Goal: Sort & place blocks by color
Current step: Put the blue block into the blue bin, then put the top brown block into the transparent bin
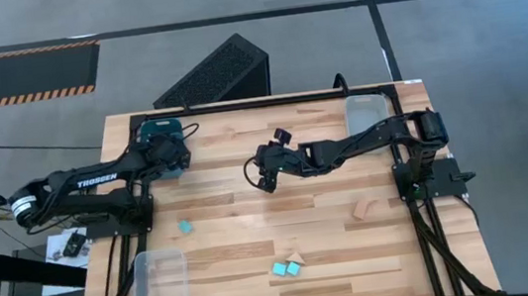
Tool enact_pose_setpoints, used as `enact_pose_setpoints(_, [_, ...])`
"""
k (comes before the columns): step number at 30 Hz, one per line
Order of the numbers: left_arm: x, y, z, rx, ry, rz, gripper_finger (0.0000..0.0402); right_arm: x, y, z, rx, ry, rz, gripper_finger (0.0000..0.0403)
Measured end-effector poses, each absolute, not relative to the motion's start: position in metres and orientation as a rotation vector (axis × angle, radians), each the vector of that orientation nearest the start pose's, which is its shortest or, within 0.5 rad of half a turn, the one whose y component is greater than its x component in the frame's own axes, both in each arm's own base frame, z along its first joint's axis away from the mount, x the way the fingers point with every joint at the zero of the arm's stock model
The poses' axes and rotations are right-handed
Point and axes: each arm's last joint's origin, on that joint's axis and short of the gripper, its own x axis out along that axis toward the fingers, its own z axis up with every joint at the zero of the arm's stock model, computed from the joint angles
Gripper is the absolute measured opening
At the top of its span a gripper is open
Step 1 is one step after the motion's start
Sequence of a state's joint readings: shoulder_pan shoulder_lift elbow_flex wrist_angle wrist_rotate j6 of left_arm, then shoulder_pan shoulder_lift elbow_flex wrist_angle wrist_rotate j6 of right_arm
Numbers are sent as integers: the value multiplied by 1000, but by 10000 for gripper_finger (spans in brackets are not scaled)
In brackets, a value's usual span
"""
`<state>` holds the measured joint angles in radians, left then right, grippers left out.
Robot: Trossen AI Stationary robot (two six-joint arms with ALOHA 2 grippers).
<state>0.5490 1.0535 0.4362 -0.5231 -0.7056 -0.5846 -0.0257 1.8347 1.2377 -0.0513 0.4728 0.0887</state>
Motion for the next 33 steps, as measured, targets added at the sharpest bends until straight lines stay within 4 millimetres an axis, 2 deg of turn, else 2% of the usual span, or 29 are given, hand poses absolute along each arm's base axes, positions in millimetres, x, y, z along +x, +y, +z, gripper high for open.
enact_pose_setpoints(10, [125,108,158,-292,901,1430,184,397,-14,211,-97,655,-530,192])
enact_pose_setpoints(18, [135,107,175,-184,927,1355,199,388,-13,204,-177,758,-599,192])
enact_pose_setpoints(22, [136,101,187,-107,885,1375,197,379,-22,197,-203,852,-671,192])
enact_pose_setpoints(26, [133,94,202,-54,803,1382,197,356,-30,193,-140,830,-741,194])
enact_pose_setpoints(29, [133,88,215,-36,704,1346,196,331,-30,191,-79,785,-761,194])
enact_pose_setpoints(33, [141,82,231,-60,532,1154,196,300,-27,198,33,657,-760,192])
